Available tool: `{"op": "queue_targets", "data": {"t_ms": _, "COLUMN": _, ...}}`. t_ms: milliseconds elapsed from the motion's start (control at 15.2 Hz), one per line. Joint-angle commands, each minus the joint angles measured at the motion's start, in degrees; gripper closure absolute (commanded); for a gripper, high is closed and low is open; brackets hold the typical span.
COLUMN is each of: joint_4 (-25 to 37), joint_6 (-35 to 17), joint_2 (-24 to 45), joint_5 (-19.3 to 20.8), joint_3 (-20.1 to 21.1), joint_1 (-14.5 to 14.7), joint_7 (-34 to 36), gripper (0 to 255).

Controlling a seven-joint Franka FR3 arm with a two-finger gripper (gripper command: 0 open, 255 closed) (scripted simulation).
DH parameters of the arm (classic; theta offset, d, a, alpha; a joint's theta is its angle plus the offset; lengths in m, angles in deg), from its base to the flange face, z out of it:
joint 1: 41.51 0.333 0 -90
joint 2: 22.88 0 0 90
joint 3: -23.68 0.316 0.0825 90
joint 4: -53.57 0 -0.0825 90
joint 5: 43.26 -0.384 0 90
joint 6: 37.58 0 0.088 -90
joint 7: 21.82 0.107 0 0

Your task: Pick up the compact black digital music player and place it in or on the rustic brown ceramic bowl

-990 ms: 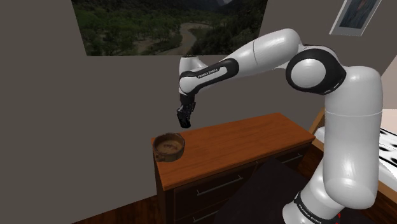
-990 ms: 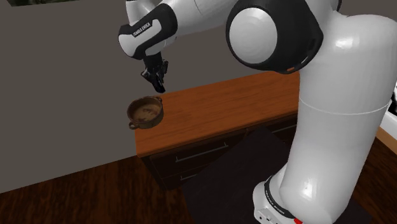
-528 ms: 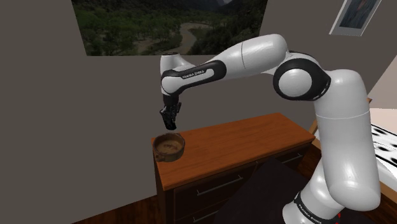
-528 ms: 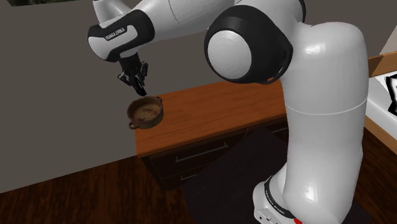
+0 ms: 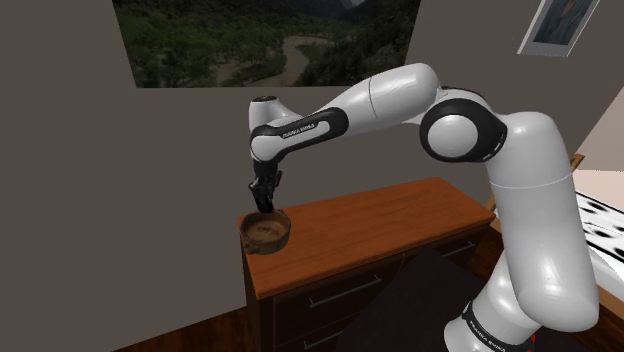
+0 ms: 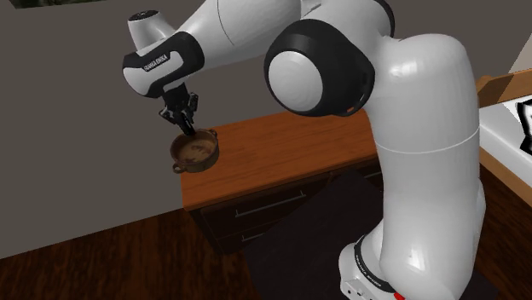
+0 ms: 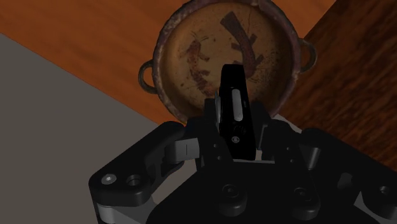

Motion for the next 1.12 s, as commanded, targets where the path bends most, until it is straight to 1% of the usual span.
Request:
{"op": "queue_targets", "data": {"t_ms": 0, "joint_4": -0.04, "joint_6": -0.97, "joint_2": 0.91, "joint_5": 0.07, "joint_3": -0.04, "joint_1": 0.03, "joint_7": 0.06, "gripper": 255}}
{"op": "queue_targets", "data": {"t_ms": 528, "joint_4": -1.44, "joint_6": -5.68, "joint_2": 4.22, "joint_5": 0.33, "joint_3": -0.21, "joint_1": 0.12, "joint_7": 0.28, "gripper": 255}}
{"op": "queue_targets", "data": {"t_ms": 1056, "joint_4": -1.44, "joint_6": -5.68, "joint_2": 4.22, "joint_5": 0.33, "joint_3": -0.21, "joint_1": 0.12, "joint_7": 0.28, "gripper": 255}}
